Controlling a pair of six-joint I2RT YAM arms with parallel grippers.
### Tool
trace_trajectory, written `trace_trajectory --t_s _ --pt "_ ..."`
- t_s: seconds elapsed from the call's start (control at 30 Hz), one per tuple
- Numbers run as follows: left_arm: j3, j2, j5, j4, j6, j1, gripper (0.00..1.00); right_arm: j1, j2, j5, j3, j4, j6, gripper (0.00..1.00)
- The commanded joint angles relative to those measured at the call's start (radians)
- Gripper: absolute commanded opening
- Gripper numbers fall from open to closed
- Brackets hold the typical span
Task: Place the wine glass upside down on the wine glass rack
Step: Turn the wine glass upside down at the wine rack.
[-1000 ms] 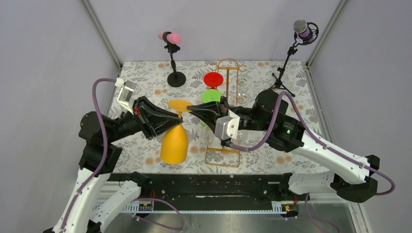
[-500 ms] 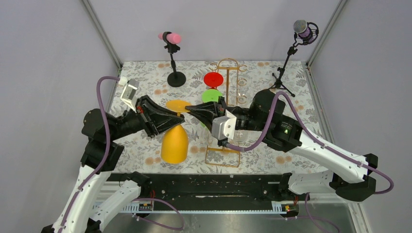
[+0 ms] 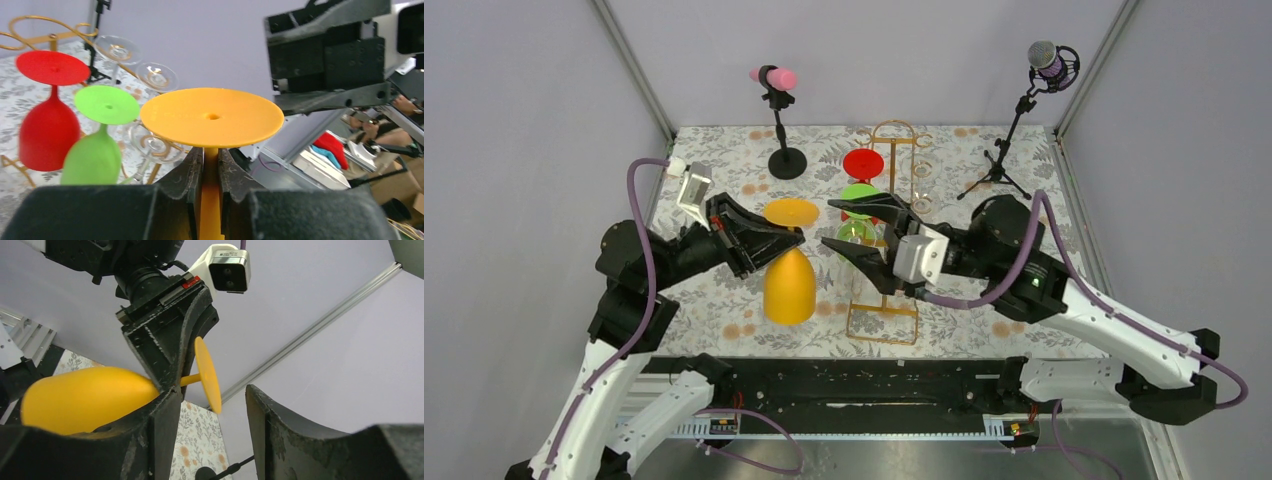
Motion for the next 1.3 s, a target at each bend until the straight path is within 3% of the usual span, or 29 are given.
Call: trace_trajectory --t_s 0.0,0.1,0.17,0.3,0.37,0.47,0.7,0.83,1.07,1.27 --pt "0.083 0.021 -0.165 0.0 0.111 -0.001 0.0 0.001 -0.11 -0.019 -0.054 0.057 0.107 0.59" --pt "0.128 0.061 -0.212 -0.028 0.184 0.005 0.0 0.001 -0.166 -0.033 -0.069 0.044 0.178 0.59" --pt "0.146 0.089 -0.215 -0.015 0.208 0.01 0.0 0.0 -0.174 0.054 -0.008 -0.045 0.252 0.58" --pt "0.12 0.124 -0.2 0.094 0.246 0.03 0.0 -0.035 -0.042 0.388 0.352 -0.493 0.42 0.57" --pt "0.083 0.137 -0.176 0.181 0.274 0.054 0.0 -0.095 0.018 0.391 0.467 -0.636 0.469 0.58" --pt "0.008 0.165 -0.138 0.355 0.248 0.136 0.0 -0.259 0.056 0.291 0.524 -0.715 0.637 0.6" --pt "-0.126 0.323 0.026 0.917 0.061 0.309 0.0 -0.697 -0.027 0.179 0.282 -0.608 1.051 0.6" --pt "-0.104 0.407 0.036 0.998 0.101 0.311 0.0 -0.856 -0.087 0.166 0.15 -0.604 1.155 0.61" --pt "-0.032 0.557 0.083 1.02 0.196 0.311 0.0 -0.962 -0.29 0.199 -0.084 -0.581 1.185 0.62" --pt "0.045 0.722 0.167 1.161 0.159 0.306 0.0 -0.969 -0.37 0.205 -0.162 -0.617 1.177 0.62"
